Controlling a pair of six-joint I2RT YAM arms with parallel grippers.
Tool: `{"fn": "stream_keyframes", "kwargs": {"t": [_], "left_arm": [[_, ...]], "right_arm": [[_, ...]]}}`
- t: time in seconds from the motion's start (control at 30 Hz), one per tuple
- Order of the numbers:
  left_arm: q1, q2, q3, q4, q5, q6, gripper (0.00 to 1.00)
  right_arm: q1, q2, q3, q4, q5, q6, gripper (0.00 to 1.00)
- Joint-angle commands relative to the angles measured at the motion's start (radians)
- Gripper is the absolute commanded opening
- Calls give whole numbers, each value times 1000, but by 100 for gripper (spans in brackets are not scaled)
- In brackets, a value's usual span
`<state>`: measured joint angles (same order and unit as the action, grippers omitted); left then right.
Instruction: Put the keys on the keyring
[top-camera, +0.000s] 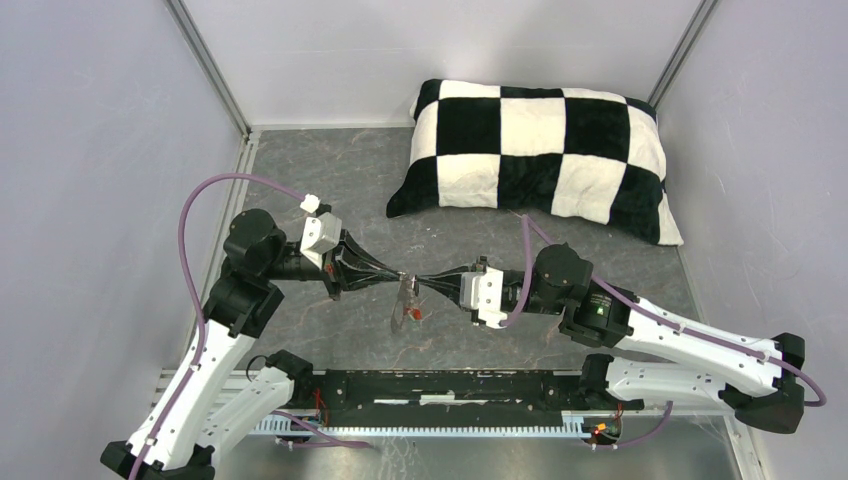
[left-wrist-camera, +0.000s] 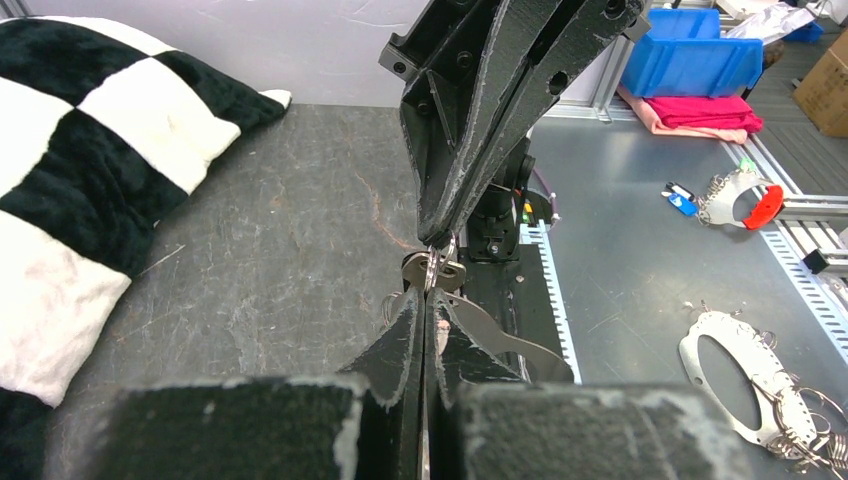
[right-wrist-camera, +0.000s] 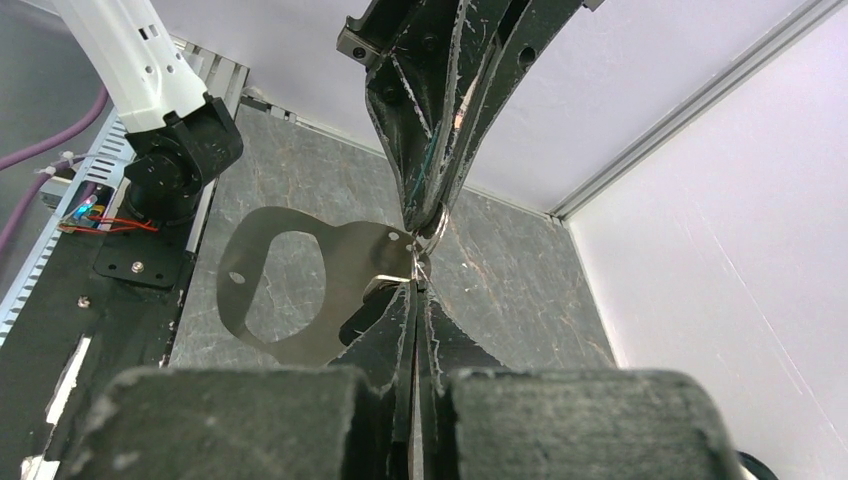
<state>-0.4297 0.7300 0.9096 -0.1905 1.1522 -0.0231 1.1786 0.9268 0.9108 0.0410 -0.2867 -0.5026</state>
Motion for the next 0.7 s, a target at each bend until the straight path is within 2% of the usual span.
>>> {"fn": "stream_keyframes", "kwargs": {"t": [0.0,0.67], "left_arm": [[-2,-14,25,10,11,6,2],[-1,-14,29,-1,19,17,2]], "right_arm": [[7,-3,40,45,18,-8,0],[7,-7,27,71,39,-6,0]]}}
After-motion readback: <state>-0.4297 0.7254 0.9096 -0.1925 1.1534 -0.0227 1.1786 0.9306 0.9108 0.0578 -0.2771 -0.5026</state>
